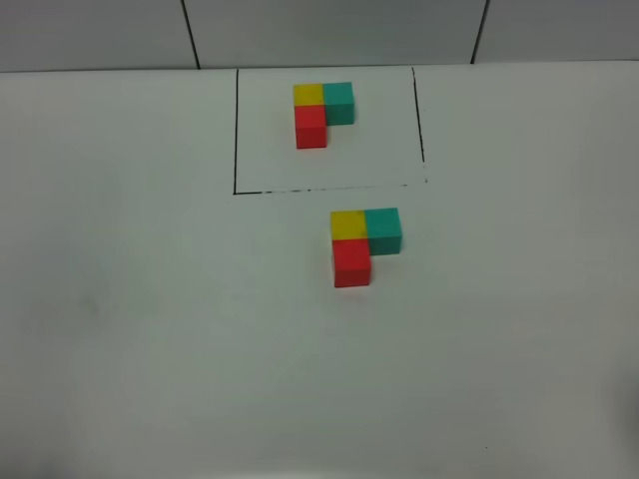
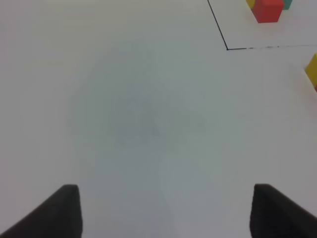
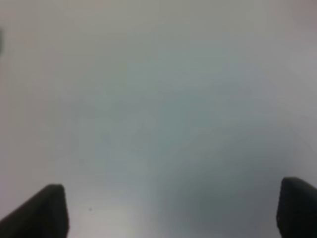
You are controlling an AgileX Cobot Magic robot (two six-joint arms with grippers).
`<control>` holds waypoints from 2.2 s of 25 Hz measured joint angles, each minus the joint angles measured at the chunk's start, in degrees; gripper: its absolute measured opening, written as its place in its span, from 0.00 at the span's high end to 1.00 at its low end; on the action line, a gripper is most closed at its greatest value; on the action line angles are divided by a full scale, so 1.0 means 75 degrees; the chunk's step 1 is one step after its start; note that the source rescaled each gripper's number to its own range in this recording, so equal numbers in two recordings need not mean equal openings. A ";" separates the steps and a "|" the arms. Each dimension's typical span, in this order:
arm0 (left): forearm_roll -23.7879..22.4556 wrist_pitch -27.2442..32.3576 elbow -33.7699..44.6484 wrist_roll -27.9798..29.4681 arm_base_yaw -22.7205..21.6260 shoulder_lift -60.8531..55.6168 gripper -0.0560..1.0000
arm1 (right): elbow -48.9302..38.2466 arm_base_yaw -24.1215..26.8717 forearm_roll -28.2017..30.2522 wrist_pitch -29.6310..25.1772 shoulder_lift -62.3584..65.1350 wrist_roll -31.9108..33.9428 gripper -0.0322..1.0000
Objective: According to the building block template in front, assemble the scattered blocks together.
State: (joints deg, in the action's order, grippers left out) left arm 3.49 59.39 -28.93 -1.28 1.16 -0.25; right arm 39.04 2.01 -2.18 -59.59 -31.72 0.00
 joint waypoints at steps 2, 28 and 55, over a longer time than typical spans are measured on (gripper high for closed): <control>0.0000 0.0000 0.0000 0.0000 0.0000 0.0000 0.37 | -0.0180 -0.0156 -0.0032 -0.0115 0.0549 0.0061 0.26; -0.0005 0.0000 0.0000 0.0000 0.0000 0.0000 0.37 | -0.1400 -0.0233 0.0012 -0.0176 0.3831 0.0136 0.26; -0.0005 0.0000 0.0000 0.0000 0.0000 0.0000 0.37 | -0.1400 -0.0233 0.0054 -0.0170 0.3831 0.0137 0.27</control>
State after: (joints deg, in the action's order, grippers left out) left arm 3.45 59.39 -28.93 -1.28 1.16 -0.25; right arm 28.54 0.26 -1.78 -60.87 -2.98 1.03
